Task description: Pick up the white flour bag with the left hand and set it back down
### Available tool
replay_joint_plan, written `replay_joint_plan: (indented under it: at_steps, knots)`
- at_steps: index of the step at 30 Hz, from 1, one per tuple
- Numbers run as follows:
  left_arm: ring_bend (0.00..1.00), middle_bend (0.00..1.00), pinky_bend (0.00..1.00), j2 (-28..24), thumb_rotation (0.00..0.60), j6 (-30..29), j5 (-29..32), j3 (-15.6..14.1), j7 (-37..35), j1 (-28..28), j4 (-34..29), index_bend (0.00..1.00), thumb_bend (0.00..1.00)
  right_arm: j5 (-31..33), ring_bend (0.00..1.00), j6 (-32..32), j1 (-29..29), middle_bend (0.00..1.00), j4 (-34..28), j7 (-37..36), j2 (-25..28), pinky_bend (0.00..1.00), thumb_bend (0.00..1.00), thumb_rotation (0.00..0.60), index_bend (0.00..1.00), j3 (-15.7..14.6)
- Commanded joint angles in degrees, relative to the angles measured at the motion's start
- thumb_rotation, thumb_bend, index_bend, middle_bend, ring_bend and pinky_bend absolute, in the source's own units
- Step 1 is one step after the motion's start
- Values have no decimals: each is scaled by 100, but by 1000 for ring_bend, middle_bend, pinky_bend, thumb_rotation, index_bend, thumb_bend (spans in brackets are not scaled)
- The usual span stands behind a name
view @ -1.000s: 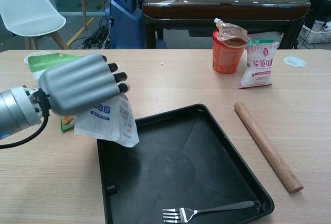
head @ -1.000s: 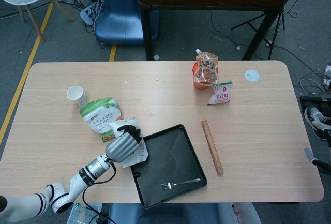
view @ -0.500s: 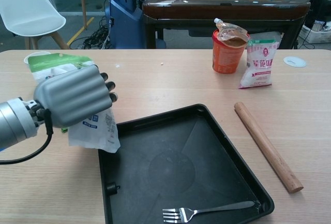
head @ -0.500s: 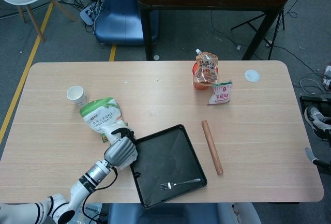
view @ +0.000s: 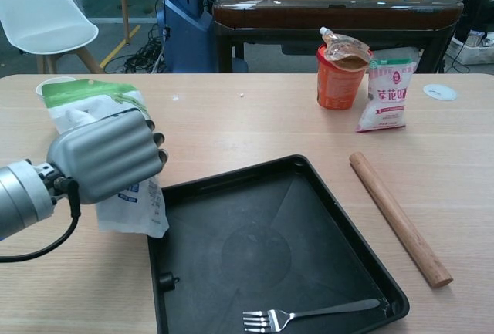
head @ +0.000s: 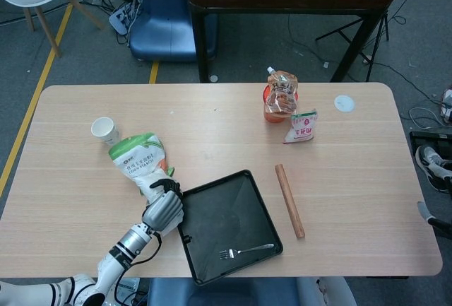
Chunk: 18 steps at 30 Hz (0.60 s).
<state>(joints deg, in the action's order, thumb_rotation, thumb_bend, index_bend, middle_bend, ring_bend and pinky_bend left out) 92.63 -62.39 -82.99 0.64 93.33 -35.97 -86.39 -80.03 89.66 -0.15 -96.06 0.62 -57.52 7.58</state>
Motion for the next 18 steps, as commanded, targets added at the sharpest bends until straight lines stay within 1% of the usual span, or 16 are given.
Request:
replay_joint_plan:
  at_steps: [1,8,11,15,18]
  knots:
    - [525,640,613,28,600,-7,127,16,-10,22,-39,490,228,-12,188,4,-4,312,-3,3,-1,162,249,600,240,-6]
    - [525,640,613,-100,600,-237,203,212,-163,-4,-344,490,228,0,188,49,-45,312,-18,-6,14,163,249,600,240,-9]
    - [525,640,613,-135,600,-247,292,245,-261,-12,-462,490,228,1,188,52,-54,312,-21,-4,7,163,249,600,240,-14]
    - [527,643,613,-134,600,-273,233,279,-653,-55,-458,492,229,1,188,59,-61,313,-16,-11,4,163,250,600,240,-12]
    - [531,645,613,-135,600,-213,287,355,-1301,-82,-500,495,228,0,188,67,-70,312,-23,-12,13,163,249,600,241,-13]
